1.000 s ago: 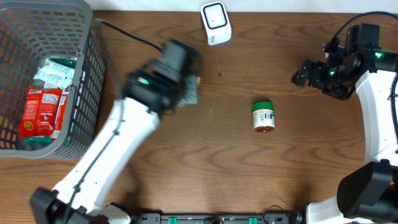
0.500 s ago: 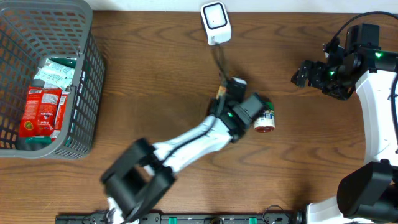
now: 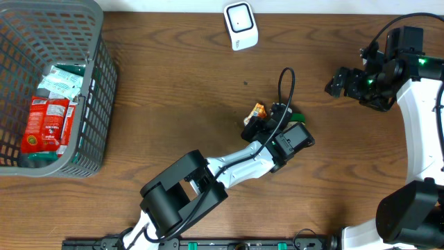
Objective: Scan the item barcode
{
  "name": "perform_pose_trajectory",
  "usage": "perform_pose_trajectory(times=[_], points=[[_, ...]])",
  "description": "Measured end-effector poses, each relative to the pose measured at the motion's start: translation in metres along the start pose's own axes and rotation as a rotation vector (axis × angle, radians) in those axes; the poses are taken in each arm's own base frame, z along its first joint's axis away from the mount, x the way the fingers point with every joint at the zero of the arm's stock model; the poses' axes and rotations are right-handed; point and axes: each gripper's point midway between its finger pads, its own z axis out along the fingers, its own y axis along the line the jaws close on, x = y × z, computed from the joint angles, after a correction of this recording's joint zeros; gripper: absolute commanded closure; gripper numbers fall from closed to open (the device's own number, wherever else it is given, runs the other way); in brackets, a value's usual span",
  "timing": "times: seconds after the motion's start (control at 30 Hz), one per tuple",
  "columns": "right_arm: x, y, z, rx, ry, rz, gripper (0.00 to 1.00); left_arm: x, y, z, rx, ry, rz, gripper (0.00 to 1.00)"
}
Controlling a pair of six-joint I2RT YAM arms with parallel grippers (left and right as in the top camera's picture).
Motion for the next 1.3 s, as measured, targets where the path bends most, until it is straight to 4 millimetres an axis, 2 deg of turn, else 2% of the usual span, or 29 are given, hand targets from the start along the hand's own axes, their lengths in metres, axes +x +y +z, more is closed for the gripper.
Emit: perform_pose_trajectory(times=[0.3, 0.37, 0.43, 0.53, 0.6, 0.77, 0.93, 1.03, 1.07, 1.17, 1.2, 1.3], points=[[0.000, 0.000, 0.000, 0.000, 0.000, 0.000, 0.01, 0.000, 0.000, 0.000, 0.000, 0.000, 0.005, 0.85], [0.000, 0.000, 0.000, 0.000, 0.000, 0.000, 0.01, 0.000, 0.000, 0.000, 0.000, 0.000, 0.004, 0.70], [0.000, 0.000, 0.000, 0.000, 0.000, 0.000, 0.01, 0.000, 0.000, 0.000, 0.000, 0.001, 0.008, 0.65], [0.000, 0.000, 0.000, 0.000, 0.000, 0.000, 0.01, 0.001, 0.000, 0.000, -0.001, 0.004, 0.019, 0.49], [0.000, 0.000, 0.000, 0.000, 0.000, 0.000, 0.01, 0.001, 0.001, 0.000, -0.003, 0.004, 0.018, 0.45], [0.000, 0.000, 0.000, 0.000, 0.000, 0.000, 0.01, 0.002, 0.000, 0.000, -0.001, 0.007, 0.028, 0.45], [0.000, 0.000, 0.000, 0.000, 0.000, 0.000, 0.01, 0.007, -0.002, -0.006, 0.093, 0.056, 0.049, 0.44], [0.000, 0.000, 0.000, 0.000, 0.000, 0.000, 0.01, -0.005, 0.011, -0.012, 0.173, 0.065, -0.008, 0.44], [0.000, 0.000, 0.000, 0.000, 0.000, 0.000, 0.01, -0.015, 0.024, -0.015, 0.222, 0.065, -0.059, 0.44], [0.000, 0.000, 0.000, 0.000, 0.000, 0.000, 0.01, -0.029, 0.048, -0.016, 0.344, 0.084, -0.162, 0.43], [0.000, 0.000, 0.000, 0.000, -0.001, 0.000, 0.01, -0.034, 0.062, -0.015, 0.403, 0.094, -0.218, 0.44], [0.000, 0.000, 0.000, 0.000, 0.000, 0.000, 0.01, -0.032, 0.080, -0.005, 0.577, 0.153, -0.329, 0.44]])
